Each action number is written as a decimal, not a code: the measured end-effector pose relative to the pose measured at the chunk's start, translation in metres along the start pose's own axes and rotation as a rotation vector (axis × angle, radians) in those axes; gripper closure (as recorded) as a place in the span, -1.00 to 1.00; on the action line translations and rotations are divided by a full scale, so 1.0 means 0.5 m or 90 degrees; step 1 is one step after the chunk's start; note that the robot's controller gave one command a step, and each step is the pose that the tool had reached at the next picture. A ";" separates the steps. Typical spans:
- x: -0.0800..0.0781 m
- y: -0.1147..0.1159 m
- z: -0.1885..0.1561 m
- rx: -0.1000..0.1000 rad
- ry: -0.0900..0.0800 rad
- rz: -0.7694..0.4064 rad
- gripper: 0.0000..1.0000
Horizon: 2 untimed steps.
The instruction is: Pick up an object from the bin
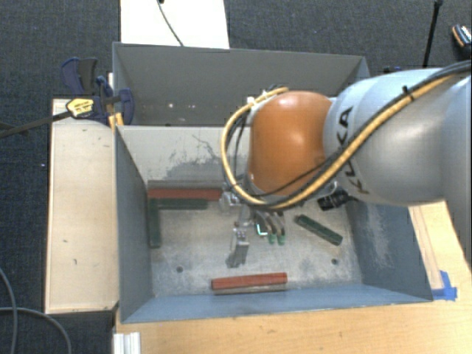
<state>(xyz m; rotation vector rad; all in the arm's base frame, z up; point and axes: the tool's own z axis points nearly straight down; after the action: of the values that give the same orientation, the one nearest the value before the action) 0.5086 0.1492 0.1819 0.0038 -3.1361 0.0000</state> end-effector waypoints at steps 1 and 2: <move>0.041 -0.035 -0.070 0.000 -0.006 -0.105 -1.00; 0.046 -0.071 0.066 0.001 0.000 -0.103 -1.00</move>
Offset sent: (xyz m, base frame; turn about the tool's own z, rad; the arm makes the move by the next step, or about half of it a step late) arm -0.0211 -0.0172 0.0340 -0.1657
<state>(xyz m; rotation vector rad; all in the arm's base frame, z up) 0.4857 0.1139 0.1492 0.2575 -3.1255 0.0014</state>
